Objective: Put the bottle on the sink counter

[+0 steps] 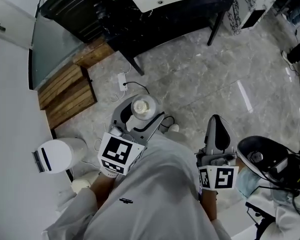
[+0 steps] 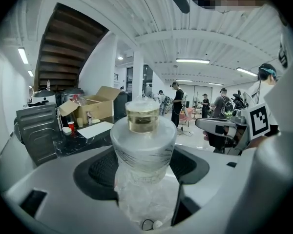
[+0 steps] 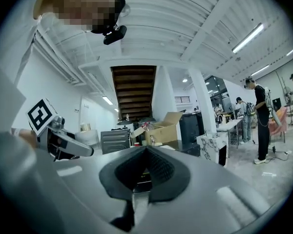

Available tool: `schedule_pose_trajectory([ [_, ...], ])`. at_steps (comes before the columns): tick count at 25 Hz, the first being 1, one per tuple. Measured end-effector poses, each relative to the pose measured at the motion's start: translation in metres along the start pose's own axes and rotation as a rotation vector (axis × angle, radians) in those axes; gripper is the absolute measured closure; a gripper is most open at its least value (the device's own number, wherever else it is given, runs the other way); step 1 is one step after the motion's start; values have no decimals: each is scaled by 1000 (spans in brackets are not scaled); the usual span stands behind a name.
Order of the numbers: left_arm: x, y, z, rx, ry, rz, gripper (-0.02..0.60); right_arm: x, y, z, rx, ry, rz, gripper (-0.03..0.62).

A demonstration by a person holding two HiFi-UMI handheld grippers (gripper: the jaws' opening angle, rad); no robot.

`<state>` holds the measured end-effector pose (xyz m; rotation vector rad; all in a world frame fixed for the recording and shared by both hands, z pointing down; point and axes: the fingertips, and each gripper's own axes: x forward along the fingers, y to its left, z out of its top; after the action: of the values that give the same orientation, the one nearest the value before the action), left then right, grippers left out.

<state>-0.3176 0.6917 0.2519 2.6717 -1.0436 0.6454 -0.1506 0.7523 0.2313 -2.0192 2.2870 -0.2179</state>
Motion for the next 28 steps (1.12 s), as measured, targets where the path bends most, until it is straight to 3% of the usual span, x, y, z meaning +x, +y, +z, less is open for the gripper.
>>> schedule_pose_trajectory([
  [6,11,-12,6,18,11,6,249,1,-26,-1,106,-20,-19,585],
  [12,26,-16,12,4,11,-5,249,3,-39,-9,-50,39,-94,585],
  [28,142,23,57,17,-2,-92,249,102,-86,-12,-6,103,-69,583],
])
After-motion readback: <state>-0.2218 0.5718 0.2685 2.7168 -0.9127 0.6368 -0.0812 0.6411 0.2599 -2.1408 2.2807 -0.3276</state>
